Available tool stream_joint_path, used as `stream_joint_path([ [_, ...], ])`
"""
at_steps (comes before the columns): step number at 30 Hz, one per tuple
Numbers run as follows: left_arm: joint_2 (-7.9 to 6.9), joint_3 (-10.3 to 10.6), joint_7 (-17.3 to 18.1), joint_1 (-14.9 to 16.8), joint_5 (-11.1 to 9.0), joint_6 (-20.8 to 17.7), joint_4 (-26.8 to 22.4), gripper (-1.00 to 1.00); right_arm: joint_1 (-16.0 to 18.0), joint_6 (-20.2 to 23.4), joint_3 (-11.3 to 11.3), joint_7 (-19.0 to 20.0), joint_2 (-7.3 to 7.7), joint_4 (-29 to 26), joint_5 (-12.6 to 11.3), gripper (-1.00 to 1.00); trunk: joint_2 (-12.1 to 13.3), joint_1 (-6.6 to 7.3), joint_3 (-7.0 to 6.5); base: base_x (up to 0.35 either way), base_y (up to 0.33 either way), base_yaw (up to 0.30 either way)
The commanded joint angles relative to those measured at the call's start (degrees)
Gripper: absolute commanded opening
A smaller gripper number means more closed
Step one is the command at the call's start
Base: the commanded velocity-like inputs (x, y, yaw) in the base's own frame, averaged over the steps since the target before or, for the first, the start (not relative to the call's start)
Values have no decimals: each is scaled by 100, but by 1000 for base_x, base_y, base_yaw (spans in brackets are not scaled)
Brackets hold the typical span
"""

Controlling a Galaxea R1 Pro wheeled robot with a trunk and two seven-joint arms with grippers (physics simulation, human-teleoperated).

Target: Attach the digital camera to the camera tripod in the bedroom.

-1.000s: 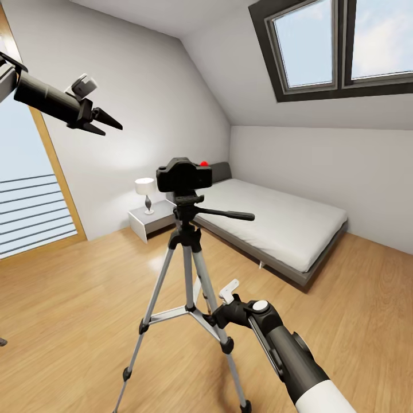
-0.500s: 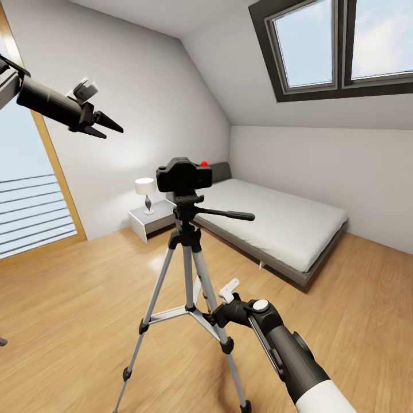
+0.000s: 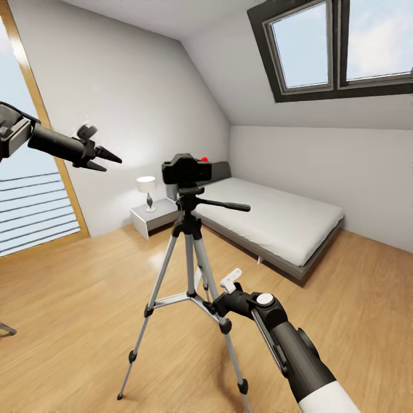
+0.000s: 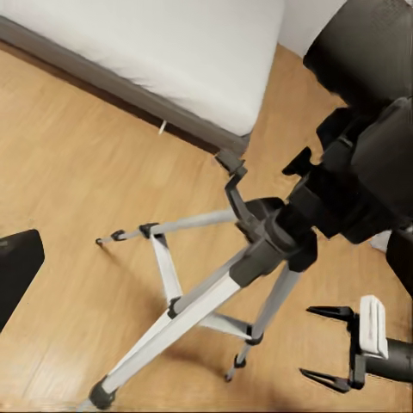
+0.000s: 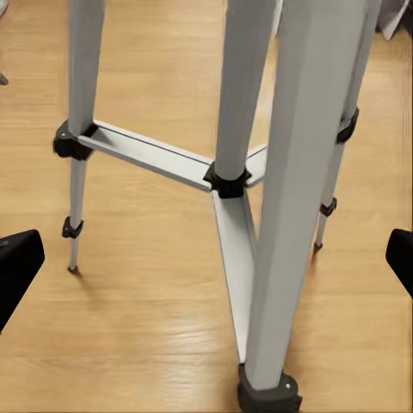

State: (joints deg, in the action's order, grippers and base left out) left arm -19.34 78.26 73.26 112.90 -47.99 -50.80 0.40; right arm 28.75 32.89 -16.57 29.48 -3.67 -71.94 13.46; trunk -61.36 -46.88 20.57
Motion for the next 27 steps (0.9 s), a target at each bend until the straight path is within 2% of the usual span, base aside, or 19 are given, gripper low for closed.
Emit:
stream_joint_path([
  [1, -27, -22, 30, -127, -60, -49, 4, 100, -4, 27, 8, 46, 5, -97, 61, 100, -6, 2, 7, -116, 0, 0],
  [5, -84, -94, 22, -495, -103, -38, 4, 100, -49, 52, 15, 43, 19, -309, 60, 100, -6, 2, 7, -80, 0, 0],
  [6, -84, -94, 22, -495, -103, -38, 4, 100, -49, 52, 15, 43, 19, -309, 60, 100, -6, 2, 7, -60, 0, 0],
  [10, -119, -230, -20, -966, -148, 6, 4, 100, -94, 77, 24, 42, 32, -538, 61, 100, -6, 2, 7, -35, 0, 0],
  [11, -119, -230, -20, -966, -148, 6, 4, 100, -94, 77, 24, 42, 32, -538, 61, 100, -6, 2, 7, -24, 0, 0],
  [15, -167, -608, -243, -1380, -233, 122, 4, 100, -150, 86, 33, 39, 47, -663, 62, 100, -6, 2, 7, -14, 0, 0],
  [16, -167, -608, -243, -1380, -233, 122, 4, 100, -150, 86, 33, 39, 47, -663, 62, 100, -6, 2, 7, -10, 0, 0],
  [19, -243, -900, -437, -1695, -276, 191, 0, 100, -196, 91, 51, -27, 55, -701, 62, 100, -6, 2, 7, -6, 0, 0],
  [20, -243, -900, -437, -1695, -276, 191, 0, 100, -196, 91, 51, -27, 55, -701, 62, 100, -6, 2, 7, -5, 0, 0],
  [24, -297, -1197, -595, -2332, -316, 279, -1, 100, -237, 93, 148, -302, 78, -647, 67, 100, -6, 2, 7, -3, 0, 0],
  [25, -297, -1197, -595, -2332, -316, 279, -1, 100, -237, 93, 148, -302, 78, -647, 67, 100, -6, 2, 7, -2, 0, 0],
  [27, -304, -1382, -643, -2752, -370, 420, -2, 100, -278, 91, 233, -513, 128, -516, 71, 100, -6, 2, 7, -2, 0, 0],
])
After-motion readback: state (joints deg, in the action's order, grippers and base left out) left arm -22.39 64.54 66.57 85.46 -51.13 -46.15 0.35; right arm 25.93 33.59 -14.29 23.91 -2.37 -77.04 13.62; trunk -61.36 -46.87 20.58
